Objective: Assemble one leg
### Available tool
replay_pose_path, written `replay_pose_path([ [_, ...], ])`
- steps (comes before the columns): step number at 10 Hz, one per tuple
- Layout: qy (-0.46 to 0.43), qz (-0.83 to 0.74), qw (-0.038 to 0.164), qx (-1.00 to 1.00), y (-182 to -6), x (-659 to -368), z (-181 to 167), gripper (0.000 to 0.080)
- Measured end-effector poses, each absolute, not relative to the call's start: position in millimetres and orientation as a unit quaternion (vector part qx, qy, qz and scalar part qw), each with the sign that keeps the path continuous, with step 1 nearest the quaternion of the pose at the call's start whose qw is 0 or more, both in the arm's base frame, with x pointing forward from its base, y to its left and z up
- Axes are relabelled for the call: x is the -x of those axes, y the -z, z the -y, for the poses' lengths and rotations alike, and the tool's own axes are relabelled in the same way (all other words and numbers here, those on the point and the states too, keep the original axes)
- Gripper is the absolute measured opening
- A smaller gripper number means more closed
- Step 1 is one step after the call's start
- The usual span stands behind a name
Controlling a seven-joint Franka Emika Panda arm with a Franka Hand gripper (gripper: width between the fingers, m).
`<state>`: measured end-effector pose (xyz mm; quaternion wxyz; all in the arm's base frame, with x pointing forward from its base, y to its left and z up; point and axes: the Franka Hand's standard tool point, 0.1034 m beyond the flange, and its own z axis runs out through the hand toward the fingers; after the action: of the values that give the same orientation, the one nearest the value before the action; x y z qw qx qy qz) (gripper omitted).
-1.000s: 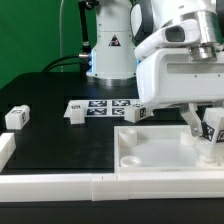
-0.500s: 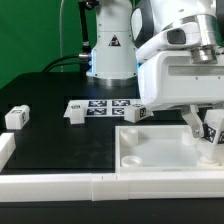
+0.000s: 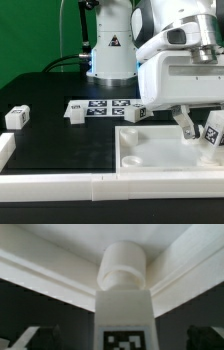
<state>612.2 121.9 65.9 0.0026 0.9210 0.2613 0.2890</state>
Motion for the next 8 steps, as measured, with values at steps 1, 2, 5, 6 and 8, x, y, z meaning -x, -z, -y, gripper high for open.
replay_pose_path([
  [1, -0.289, -0.261, 0.003, -0.921, -65.9, -612.2, -121.9, 0.0646],
  [2, -0.289, -0.262, 0.003, -0.921, -65.9, -612.2, -121.9, 0.0646],
  [5, -0.282, -0.263, 0.007, -0.922, -90.0, -616.3, -121.0, 0.0649],
  [6, -0.26, -0.268, 0.007, -0.928, -96.9, -616.4, -122.3, 0.0649],
  [8, -0.265, -0.267, 0.007, -0.927, -93.8, -616.1, -122.7, 0.0649],
])
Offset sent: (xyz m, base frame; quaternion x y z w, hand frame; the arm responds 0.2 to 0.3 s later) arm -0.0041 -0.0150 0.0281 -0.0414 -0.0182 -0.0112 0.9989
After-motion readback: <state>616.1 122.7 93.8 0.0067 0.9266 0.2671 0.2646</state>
